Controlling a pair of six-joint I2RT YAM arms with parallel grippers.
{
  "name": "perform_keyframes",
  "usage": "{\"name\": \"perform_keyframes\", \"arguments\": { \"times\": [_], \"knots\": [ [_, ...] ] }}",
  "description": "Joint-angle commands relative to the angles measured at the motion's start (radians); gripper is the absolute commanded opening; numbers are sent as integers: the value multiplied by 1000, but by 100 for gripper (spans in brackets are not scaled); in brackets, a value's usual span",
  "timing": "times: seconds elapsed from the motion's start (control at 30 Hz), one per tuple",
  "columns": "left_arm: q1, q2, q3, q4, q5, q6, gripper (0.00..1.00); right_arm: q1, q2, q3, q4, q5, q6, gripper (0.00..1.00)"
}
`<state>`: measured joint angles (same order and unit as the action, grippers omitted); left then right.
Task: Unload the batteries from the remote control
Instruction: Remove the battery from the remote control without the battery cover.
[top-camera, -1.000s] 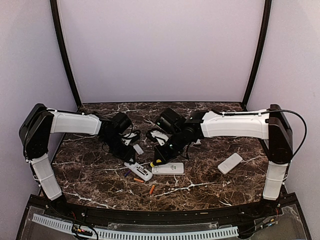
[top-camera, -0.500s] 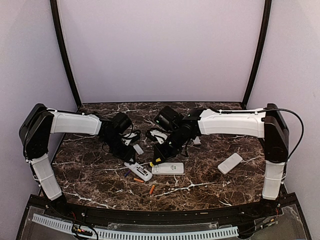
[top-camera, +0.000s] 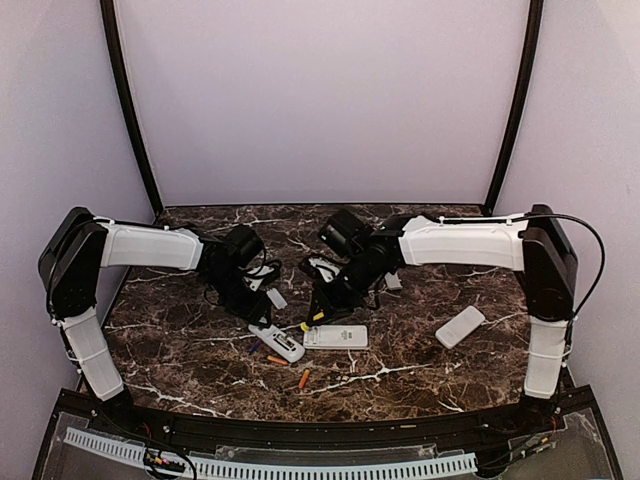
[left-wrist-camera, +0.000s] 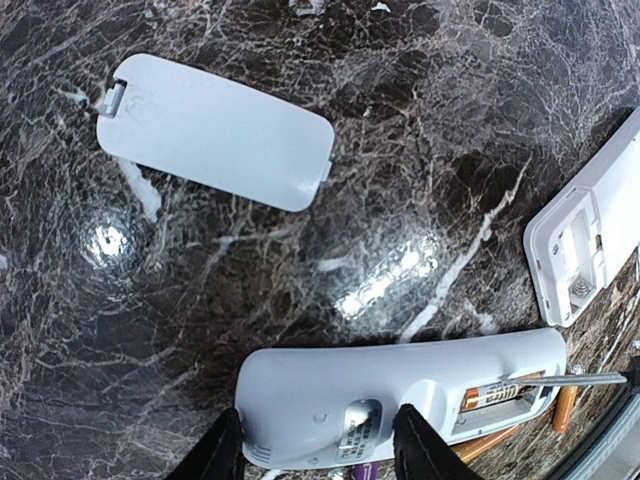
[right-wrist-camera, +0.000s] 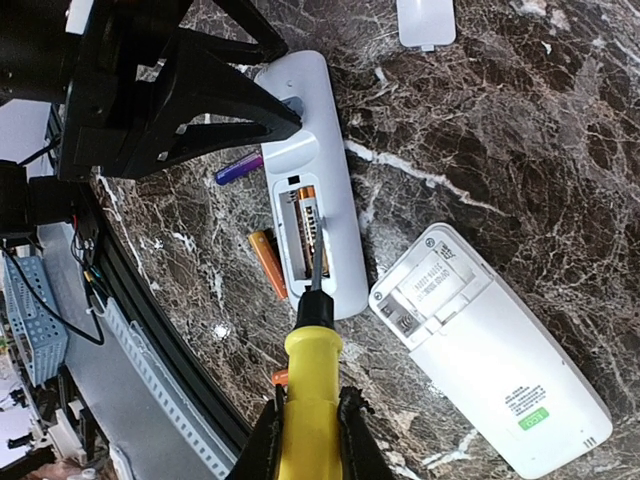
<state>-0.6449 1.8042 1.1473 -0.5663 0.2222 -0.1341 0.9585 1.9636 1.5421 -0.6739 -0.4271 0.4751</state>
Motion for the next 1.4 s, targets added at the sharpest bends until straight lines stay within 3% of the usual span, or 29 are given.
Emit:
{"name": "perform_keyframes", "arguments": {
  "times": [0.0,0.27,0.67,1.1,1.37],
  "knots": [
    [-14,-2,-22,-31,-15,10,49,-4,53,-70,108,-89,49,0],
    [-14,1,-20,-36,-31,8,49,-29,23,-88,159,-138,75,0],
    [-15,-16,-15,-37,-63,-10,50,-4,-169,-146,136,116,48,0],
    [-11,-146,-2,-15,-99,-29,66,145,-210,-166,78,257,62,0],
    [-11,-114,59,4,3,-48,68,189,-200,-187,69,280,109,0]
  ]
}}
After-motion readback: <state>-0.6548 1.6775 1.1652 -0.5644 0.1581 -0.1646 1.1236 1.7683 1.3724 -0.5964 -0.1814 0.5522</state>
